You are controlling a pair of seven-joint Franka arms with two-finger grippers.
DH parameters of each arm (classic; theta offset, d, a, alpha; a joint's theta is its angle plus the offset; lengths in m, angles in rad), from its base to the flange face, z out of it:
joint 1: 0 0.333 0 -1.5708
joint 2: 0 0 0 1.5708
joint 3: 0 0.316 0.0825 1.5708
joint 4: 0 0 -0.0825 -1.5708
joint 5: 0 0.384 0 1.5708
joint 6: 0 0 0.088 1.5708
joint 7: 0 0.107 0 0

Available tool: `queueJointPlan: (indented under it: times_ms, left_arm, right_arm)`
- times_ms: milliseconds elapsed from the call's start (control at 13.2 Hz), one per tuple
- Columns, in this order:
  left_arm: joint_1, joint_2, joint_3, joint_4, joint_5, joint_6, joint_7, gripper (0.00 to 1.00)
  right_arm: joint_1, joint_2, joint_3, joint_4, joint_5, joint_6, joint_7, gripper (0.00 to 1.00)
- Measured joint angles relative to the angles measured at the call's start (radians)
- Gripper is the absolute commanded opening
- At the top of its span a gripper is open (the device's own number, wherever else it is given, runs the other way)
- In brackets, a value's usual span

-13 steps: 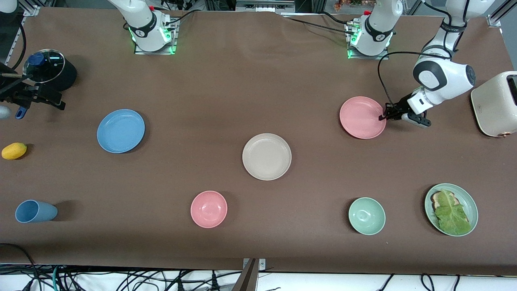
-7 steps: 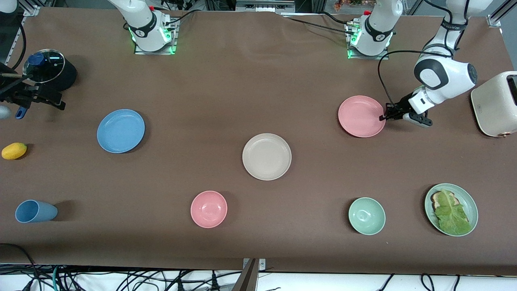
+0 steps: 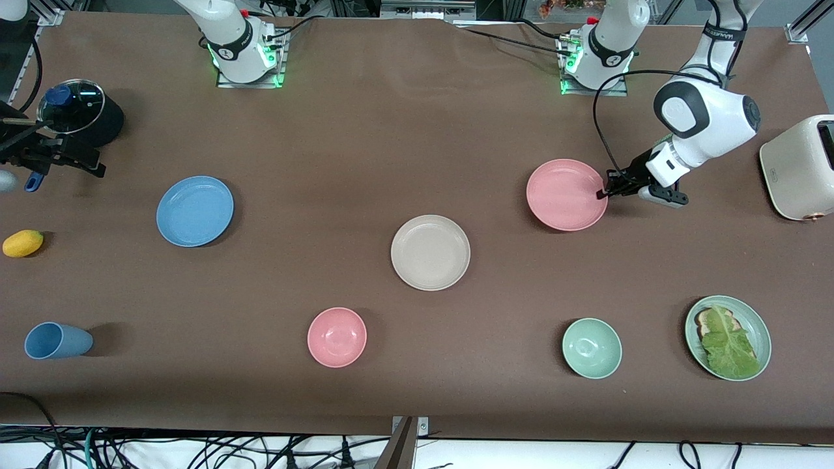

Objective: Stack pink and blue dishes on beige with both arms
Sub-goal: 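Carry the pink plate with the left gripper onto the beige plate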

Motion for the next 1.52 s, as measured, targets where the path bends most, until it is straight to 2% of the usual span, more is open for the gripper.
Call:
queueJointPlan:
  times_ms: [228, 532, 836, 1520]
  left_arm:
    - [-0.039, -0.004, -0.001, 0.069, 0.017, -0.031, -0.143, 0.0]
    - [-0.135, 0.023, -0.011, 0.201, 0.152, -0.048, -0.486, 0.0]
    - [-0.222, 0.123, -0.013, 0.307, 0.154, -0.049, -0.656, 0.0]
    - [-0.402, 0.271, -0.012, 0.482, 0.154, -0.035, -1.004, 0.0]
  right_arm:
    - [0.0, 0.0, 0.0, 0.0, 0.0, 0.0, 0.0, 1.0]
    - [0.0, 0.0, 0.0, 0.0, 0.0, 0.0, 0.0, 1.0]
    - [0.0, 0.0, 0.0, 0.0, 0.0, 0.0, 0.0, 1.0]
    - [0.0, 0.0, 0.0, 0.0, 0.0, 0.0, 0.0, 1.0]
